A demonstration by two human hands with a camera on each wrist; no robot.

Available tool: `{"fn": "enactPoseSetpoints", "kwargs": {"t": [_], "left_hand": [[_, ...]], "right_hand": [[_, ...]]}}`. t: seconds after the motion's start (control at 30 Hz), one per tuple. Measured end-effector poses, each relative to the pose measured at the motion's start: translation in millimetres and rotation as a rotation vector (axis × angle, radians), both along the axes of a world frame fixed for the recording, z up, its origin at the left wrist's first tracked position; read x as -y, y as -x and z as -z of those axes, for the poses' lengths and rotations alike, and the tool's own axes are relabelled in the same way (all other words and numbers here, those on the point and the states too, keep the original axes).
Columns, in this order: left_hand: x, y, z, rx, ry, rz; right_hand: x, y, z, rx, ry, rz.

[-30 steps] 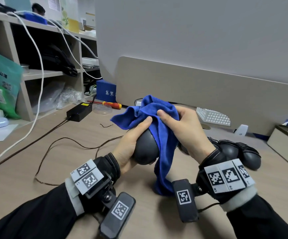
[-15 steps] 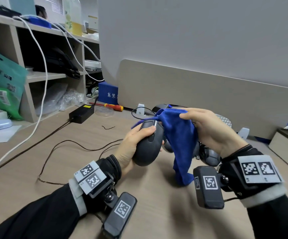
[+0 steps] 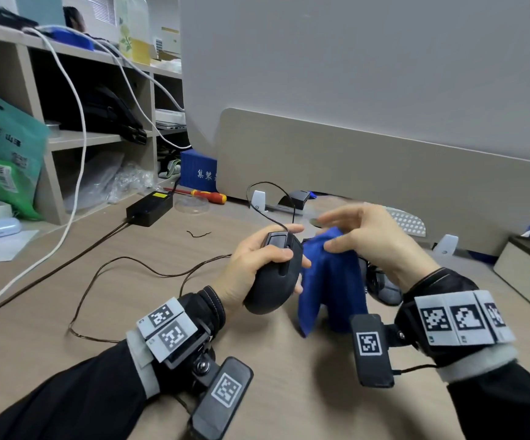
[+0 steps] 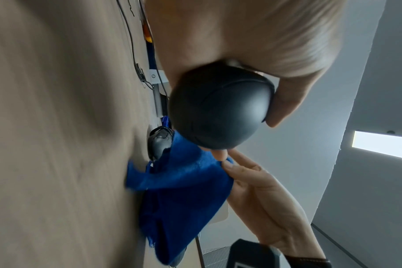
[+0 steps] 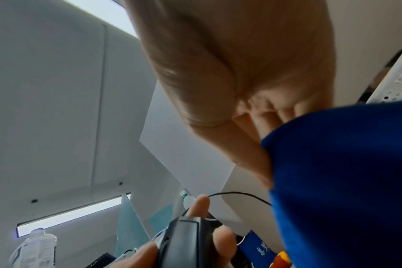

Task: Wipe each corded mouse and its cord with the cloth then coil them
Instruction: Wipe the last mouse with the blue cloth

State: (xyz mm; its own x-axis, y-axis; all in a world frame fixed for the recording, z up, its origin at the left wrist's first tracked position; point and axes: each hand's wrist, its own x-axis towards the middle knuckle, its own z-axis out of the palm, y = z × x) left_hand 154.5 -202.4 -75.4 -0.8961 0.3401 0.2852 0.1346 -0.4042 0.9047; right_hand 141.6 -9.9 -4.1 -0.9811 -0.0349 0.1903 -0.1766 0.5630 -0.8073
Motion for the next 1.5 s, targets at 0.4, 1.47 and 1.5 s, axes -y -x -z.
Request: {"fn": "enactPoseSetpoints", "kwargs": {"t": [0.4, 1.47, 1.5], "left_hand": [[-1, 3, 5, -0.114, 0.197, -0.065], [5, 0, 6, -0.088, 0.109, 0.137], [5, -1, 4, -0.116, 0.097, 0.136]], "right_hand": [[19, -2, 6, 0.220, 0.749, -0.175], [13, -3, 22, 0.408, 0.393, -0.644], [14, -2, 22, 0.387, 0.391, -0.623]]}}
